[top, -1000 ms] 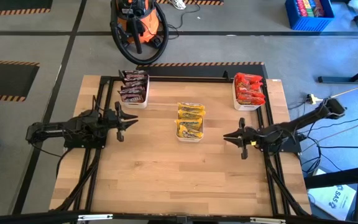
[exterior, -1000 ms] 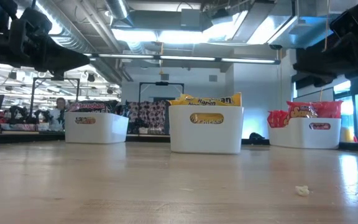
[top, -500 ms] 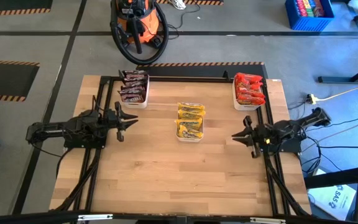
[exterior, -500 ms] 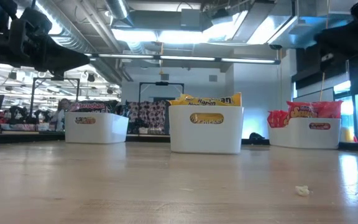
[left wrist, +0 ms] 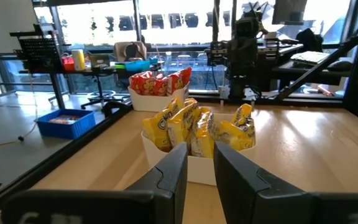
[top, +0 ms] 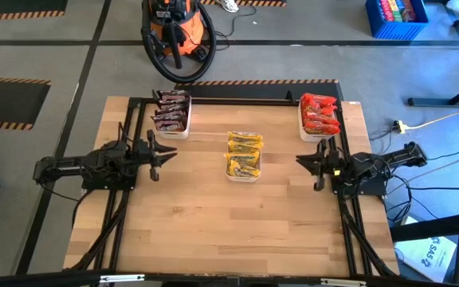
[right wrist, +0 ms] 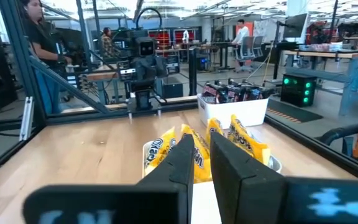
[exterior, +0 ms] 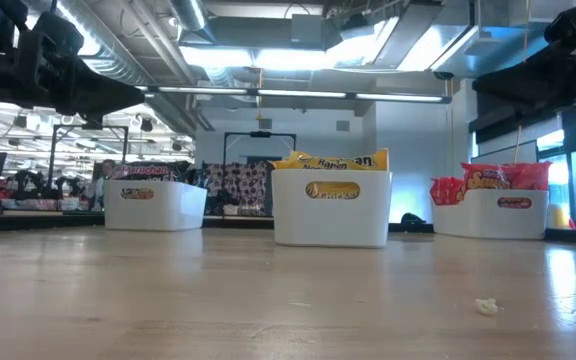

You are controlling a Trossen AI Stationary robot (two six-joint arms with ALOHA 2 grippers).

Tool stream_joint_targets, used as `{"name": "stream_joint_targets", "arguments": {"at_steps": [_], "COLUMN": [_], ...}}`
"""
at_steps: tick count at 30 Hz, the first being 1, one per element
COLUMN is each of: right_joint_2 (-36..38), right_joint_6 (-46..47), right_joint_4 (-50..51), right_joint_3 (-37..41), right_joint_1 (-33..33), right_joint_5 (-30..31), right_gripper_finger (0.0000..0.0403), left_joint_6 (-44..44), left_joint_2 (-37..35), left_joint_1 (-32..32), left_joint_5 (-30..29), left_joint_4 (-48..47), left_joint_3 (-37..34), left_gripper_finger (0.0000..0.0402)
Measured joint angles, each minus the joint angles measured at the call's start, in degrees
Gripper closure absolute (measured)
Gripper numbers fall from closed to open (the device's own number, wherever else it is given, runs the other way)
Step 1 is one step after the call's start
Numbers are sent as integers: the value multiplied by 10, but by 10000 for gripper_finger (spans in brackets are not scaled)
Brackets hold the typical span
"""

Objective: Sort Maruchan noodles
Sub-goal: Return to Home Position

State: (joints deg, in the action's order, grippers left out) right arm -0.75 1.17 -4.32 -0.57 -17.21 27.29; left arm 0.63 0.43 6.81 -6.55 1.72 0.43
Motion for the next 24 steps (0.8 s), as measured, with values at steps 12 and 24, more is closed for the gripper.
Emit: {"name": "stream_joint_targets", "arguments": {"at_steps": [12,24], "right_joint_2": [0,0], "right_joint_6": [0,0], "right_joint_4": [1,1], "right_joint_3": [0,0], "right_joint_1": [0,0], "right_joint_5": [-3,-3], "right_gripper_finger": [368,368], "left_joint_6": [0,0], "left_joint_2": [0,0], "left_joint_1": [0,0], "left_joint_5": [-6,-6], "left_joint_4": [0,0], "left_joint_3": [0,0], "left_gripper_finger": [329,329]}}
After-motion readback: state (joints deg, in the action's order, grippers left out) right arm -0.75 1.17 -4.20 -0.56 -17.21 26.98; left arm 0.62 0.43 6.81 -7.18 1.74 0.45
